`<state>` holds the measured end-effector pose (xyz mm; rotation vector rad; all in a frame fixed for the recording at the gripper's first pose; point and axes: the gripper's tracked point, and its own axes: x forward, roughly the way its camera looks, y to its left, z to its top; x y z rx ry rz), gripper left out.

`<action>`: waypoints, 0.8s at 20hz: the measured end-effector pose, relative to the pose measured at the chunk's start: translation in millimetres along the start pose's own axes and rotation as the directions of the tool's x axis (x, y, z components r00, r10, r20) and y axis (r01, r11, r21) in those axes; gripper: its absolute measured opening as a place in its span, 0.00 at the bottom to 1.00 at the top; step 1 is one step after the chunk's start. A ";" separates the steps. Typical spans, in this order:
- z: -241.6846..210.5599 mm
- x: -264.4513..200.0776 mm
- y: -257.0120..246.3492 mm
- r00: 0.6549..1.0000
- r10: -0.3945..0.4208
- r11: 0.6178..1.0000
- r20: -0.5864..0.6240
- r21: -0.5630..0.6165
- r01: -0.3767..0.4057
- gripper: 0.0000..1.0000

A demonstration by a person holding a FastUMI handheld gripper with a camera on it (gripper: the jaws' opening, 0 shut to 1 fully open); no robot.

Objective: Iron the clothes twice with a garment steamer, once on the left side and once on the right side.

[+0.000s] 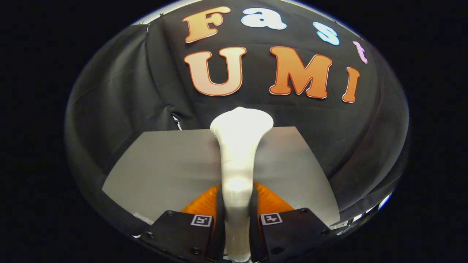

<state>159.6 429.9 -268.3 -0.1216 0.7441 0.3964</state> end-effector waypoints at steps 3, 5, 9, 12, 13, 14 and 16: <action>-0.6 -26.9 8.1 0.998 0.049 0.998 0.043 0.025 -0.050 0.34; 4.5 -49.3 11.0 0.994 0.069 0.997 0.087 0.020 -0.071 0.34; 24.1 -100.1 10.3 0.978 0.109 0.994 0.176 0.009 -0.112 0.34; 41.8 -139.9 -6.7 0.961 0.100 0.995 0.256 -0.002 -0.103 0.34; 48.0 -154.4 -13.1 0.954 0.098 0.995 0.283 -0.003 -0.101 0.34; 53.5 -167.8 -20.0 0.947 0.096 0.995 0.306 -0.001 -0.100 0.34; 63.5 -194.6 -37.3 0.934 0.086 0.996 0.347 0.007 -0.094 0.34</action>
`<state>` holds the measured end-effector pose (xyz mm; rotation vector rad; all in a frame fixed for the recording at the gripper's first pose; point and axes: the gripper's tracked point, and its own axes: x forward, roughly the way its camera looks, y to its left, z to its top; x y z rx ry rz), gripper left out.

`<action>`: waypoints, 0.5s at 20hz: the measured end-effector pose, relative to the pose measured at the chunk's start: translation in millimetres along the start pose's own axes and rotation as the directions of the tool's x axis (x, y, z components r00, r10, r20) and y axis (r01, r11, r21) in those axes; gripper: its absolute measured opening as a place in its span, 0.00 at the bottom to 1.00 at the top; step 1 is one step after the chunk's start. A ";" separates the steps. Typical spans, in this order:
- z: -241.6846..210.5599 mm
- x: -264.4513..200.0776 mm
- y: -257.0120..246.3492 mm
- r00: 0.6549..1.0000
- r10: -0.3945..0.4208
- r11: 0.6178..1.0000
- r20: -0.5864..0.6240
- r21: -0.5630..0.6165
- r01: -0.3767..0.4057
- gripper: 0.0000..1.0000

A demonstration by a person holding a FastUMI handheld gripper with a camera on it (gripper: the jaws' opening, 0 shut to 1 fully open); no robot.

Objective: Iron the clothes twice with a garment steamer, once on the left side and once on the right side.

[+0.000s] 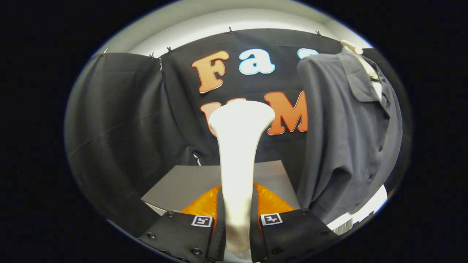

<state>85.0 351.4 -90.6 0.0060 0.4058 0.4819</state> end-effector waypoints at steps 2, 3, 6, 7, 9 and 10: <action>17.8 -22.2 -13.0 0.999 -0.003 1.000 0.047 0.017 0.002 0.34; 24.6 -33.6 -21.5 0.998 -0.009 1.000 0.064 0.014 0.009 0.34; 46.6 -62.9 -48.7 0.993 -0.035 0.999 0.116 0.012 0.034 0.34; 52.4 -71.3 -60.2 0.991 -0.047 0.999 0.128 0.012 0.045 0.34; 59.7 -85.6 -82.0 0.987 -0.068 0.998 0.146 0.017 0.067 0.34; 63.3 -91.9 -93.7 0.985 -0.076 0.997 0.152 0.022 0.073 0.34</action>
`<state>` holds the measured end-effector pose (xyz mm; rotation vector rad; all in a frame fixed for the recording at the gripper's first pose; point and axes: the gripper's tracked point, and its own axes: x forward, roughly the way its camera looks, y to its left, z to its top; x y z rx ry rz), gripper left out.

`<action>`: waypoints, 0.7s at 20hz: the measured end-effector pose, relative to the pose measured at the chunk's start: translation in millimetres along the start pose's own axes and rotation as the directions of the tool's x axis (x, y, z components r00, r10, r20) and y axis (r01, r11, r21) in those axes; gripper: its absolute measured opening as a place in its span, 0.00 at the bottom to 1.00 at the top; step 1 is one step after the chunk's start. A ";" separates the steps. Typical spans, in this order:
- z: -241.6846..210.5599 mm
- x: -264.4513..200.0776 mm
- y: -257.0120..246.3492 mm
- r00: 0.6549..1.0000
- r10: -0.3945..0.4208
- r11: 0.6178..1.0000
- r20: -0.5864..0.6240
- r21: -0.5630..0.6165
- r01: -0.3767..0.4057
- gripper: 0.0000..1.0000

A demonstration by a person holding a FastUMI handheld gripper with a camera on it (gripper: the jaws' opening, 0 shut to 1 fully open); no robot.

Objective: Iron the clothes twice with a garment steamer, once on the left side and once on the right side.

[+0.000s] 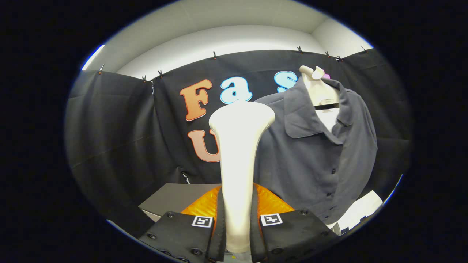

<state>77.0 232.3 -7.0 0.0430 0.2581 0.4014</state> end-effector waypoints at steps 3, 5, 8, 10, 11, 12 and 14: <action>12.0 -10.5 -36.9 0.999 -0.029 1.000 0.022 0.005 0.029 0.34; 17.3 -12.5 -60.5 0.999 -0.039 0.999 0.028 0.013 0.039 0.34; 22.4 -9.1 -94.7 0.998 -0.051 0.999 0.032 0.011 0.051 0.34; 22.5 -4.6 -110.4 0.999 -0.042 0.999 0.032 0.002 0.042 0.34; 23.0 -0.1 -115.7 0.999 -0.038 0.999 0.033 -0.005 0.038 0.34; 22.9 4.3 -121.8 0.999 -0.035 0.999 0.035 -0.016 0.036 0.34; 20.2 13.1 -129.9 0.999 -0.022 0.999 0.036 -0.025 0.023 0.34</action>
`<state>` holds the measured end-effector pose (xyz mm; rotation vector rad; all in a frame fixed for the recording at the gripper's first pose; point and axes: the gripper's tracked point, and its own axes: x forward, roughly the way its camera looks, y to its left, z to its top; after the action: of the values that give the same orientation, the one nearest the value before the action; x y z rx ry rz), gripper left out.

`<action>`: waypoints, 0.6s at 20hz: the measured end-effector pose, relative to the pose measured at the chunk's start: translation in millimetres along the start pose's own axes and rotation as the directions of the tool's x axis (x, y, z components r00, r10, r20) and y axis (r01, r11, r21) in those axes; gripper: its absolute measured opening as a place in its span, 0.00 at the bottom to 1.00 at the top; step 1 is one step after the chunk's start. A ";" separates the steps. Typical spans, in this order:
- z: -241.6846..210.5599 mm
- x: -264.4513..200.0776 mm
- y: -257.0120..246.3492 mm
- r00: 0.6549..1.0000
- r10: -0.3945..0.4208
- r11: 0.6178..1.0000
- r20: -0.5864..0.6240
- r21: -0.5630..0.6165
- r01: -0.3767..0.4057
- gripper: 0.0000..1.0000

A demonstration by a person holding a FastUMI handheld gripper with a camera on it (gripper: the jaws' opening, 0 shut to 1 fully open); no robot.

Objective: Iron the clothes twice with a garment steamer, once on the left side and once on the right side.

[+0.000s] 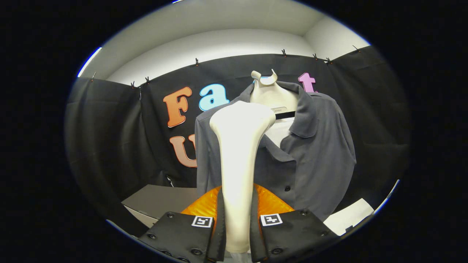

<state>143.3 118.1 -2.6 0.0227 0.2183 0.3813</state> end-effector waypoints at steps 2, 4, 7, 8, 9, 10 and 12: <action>-8.6 8.8 -3.6 1.000 0.017 1.000 -0.016 -0.001 -0.017 0.34; -20.0 19.5 -6.9 0.999 0.032 0.999 -0.035 -0.008 -0.033 0.34; -31.0 25.0 -10.8 0.997 0.059 0.998 -0.043 -0.028 -0.060 0.34; -33.7 24.8 -11.6 0.997 0.066 0.997 -0.042 -0.033 -0.067 0.34; -37.0 24.4 -12.1 0.996 0.073 0.997 -0.044 -0.038 -0.074 0.34; -40.3 23.4 -12.8 0.996 0.078 0.996 -0.046 -0.039 -0.080 0.34; -50.6 22.4 -14.8 0.995 0.086 0.995 -0.055 -0.040 -0.089 0.34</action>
<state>158.1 111.7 -57.5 -0.0194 0.2623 0.4740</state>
